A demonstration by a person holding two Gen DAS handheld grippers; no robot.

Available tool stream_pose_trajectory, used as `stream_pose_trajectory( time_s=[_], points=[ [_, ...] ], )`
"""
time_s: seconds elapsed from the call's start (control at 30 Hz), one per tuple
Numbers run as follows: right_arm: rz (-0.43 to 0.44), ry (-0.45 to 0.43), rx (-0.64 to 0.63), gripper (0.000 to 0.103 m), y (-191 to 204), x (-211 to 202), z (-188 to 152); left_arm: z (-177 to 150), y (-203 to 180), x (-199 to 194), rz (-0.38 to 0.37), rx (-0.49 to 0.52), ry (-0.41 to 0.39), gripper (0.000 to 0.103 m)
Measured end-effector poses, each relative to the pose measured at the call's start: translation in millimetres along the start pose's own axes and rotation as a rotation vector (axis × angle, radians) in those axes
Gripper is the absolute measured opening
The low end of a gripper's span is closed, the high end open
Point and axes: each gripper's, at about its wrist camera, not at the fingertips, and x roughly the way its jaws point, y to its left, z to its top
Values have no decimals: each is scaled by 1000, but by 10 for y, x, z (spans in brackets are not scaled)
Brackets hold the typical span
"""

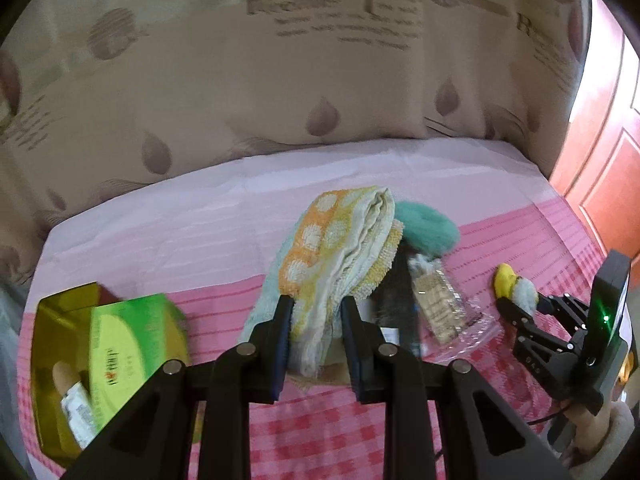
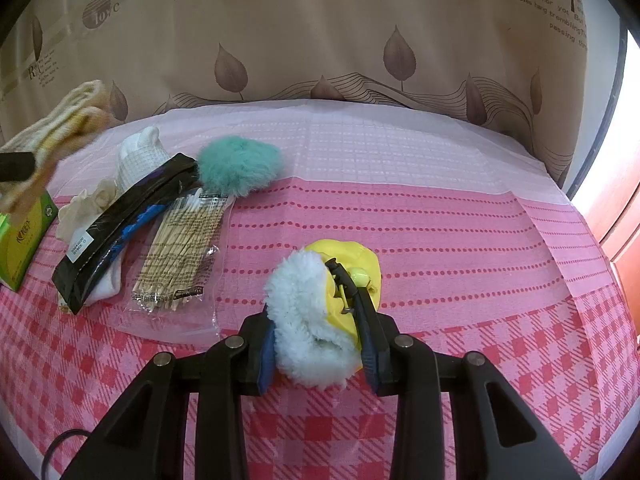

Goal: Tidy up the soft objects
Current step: 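Carry the towel into the gold tin and open the left gripper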

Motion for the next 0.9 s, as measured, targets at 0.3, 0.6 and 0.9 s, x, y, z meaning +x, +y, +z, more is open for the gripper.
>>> stream_pose_trajectory(
  time_s=[0.3, 0.6, 0.9],
  points=[
    [-2, 0, -2, 32, 5, -5, -2, -118, 736, -193, 121, -108, 0, 24],
    [-4, 1, -2, 32, 9, 5, -7, -363, 1650, -363, 282, -227, 9, 24],
    [-6, 2, -5, 33, 16, 5, -8, -650, 2457, -363, 403, -315, 67, 24]
  ],
)
